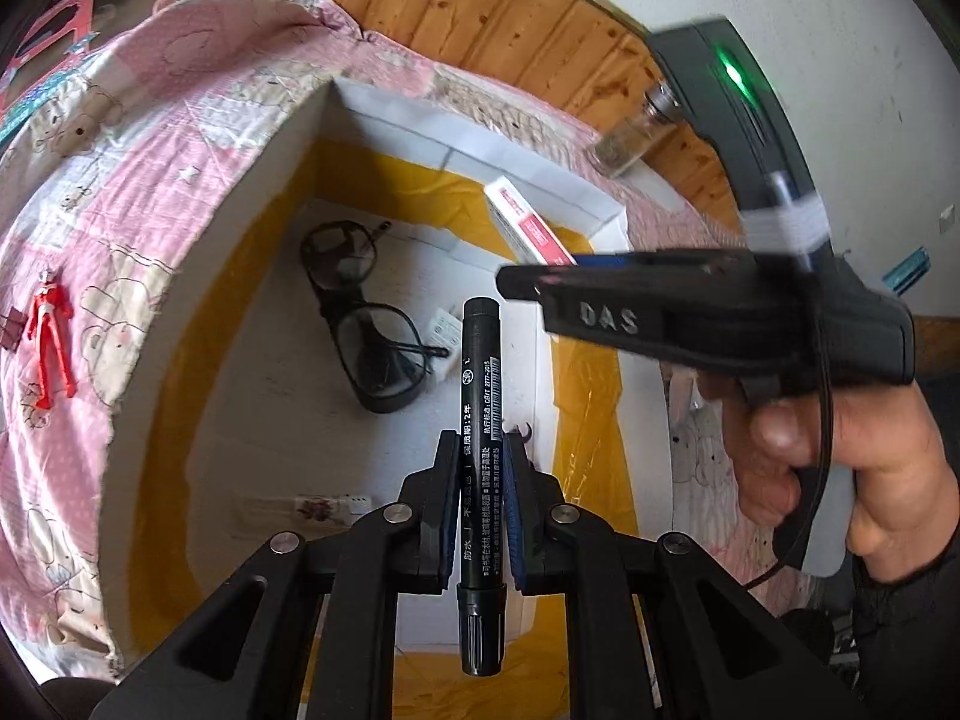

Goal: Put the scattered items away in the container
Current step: 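Open both tools to drop the marker and staple box into the box, then withdraw both open tools from the box toward the remaining items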

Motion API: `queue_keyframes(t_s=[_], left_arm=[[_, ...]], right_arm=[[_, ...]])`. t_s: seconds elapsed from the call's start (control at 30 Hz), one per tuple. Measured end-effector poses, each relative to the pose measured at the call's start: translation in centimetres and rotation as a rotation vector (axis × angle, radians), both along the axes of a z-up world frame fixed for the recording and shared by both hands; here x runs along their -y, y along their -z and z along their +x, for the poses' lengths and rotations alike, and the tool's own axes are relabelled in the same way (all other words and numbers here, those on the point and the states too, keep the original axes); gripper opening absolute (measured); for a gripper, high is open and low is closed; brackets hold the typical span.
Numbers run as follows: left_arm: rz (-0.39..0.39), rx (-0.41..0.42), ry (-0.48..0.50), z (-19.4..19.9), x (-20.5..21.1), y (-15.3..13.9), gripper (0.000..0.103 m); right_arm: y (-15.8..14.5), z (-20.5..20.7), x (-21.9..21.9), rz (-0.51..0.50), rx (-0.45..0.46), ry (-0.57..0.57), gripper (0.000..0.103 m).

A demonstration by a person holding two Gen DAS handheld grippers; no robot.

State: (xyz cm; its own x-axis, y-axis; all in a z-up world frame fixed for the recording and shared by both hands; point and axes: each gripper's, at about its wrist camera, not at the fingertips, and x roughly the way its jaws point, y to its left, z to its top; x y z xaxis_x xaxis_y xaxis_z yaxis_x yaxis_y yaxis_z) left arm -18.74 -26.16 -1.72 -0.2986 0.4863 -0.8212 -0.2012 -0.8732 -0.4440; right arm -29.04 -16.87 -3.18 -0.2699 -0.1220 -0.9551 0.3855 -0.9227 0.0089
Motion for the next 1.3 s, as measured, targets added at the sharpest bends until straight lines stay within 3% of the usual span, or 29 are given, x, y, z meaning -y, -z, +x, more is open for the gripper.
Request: queue_keyframes(t_s=[0.1,0.47,0.77,1.13,1.3], left_arm=[[-0.052,0.002,0.011,-0.2,-0.7,0.8,0.032],[-0.052,-0.019,-0.038,1.4,1.3,0.2,0.032],[-0.158,-0.165,-0.014,5.1,0.2,-3.0,0.032],[-0.166,-0.194,-0.004,8.5,-0.5,-5.0,0.032],[-0.168,-0.198,0.0,10.0,-1.1,-5.7,0.032]], right_arm=[[0.4,-0.4,-0.6,-0.007,0.005,0.013,0.038],[-2.4,3.4,-1.3,-0.13,-0.049,-0.002,0.038],[-5.4,8.6,-0.2,-0.101,-0.157,-0.049,0.038],[-8.4,13.8,-1.0,-0.109,-0.246,-0.07,0.038],[-9.1,16.2,-2.4,-0.158,-0.257,-0.059,0.038]])
